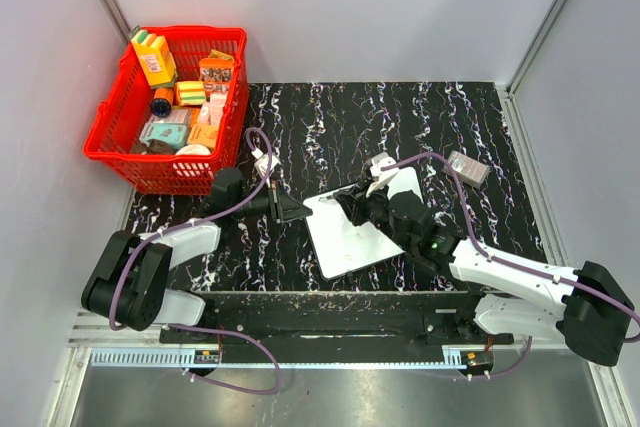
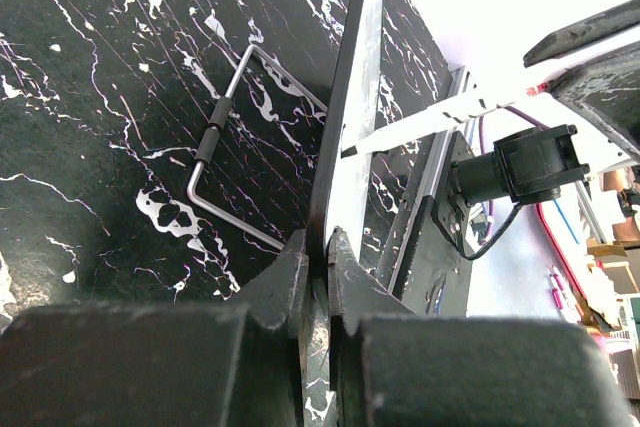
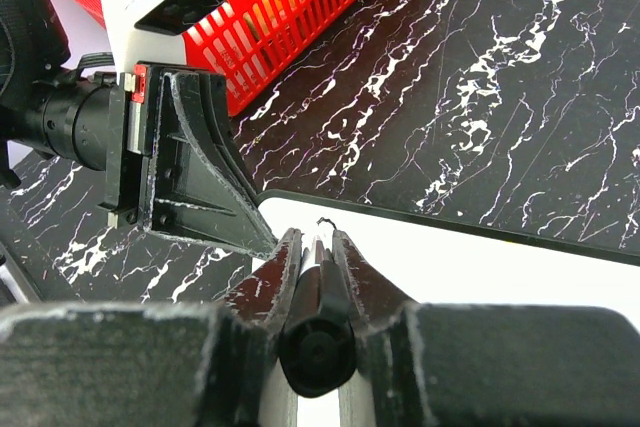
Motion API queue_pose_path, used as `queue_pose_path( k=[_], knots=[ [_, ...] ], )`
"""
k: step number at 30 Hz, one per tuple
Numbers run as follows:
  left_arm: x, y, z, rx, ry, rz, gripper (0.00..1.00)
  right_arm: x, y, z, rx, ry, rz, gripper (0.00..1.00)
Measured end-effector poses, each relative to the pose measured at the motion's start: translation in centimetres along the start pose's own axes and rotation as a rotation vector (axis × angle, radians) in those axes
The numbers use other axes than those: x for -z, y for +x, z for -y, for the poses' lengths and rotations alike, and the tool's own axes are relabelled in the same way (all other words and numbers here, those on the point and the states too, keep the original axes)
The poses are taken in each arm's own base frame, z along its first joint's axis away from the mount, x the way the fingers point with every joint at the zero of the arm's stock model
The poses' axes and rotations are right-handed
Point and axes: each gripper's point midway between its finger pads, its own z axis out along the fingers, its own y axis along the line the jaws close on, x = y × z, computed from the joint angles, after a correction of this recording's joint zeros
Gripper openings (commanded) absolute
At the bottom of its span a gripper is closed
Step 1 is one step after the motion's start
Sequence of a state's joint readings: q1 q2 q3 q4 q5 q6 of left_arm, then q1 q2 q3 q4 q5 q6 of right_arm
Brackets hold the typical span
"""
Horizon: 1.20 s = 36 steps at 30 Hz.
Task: Write a sentence on the whiteboard
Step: Write on the whiteboard at the whiteboard stand.
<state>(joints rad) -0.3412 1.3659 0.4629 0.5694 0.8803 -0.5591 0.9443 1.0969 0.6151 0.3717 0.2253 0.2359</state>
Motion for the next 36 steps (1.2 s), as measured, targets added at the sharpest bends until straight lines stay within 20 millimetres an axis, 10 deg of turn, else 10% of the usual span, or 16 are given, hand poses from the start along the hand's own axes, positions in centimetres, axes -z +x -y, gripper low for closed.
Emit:
queue_pose_path(
  k=[36],
  knots=[
    [0.0, 0.0, -0.1, 0.001, -0.001, -0.004, 0.00, 1.2, 1.5, 0.1, -0.004, 0.008, -0.062, 0.00]
  ],
)
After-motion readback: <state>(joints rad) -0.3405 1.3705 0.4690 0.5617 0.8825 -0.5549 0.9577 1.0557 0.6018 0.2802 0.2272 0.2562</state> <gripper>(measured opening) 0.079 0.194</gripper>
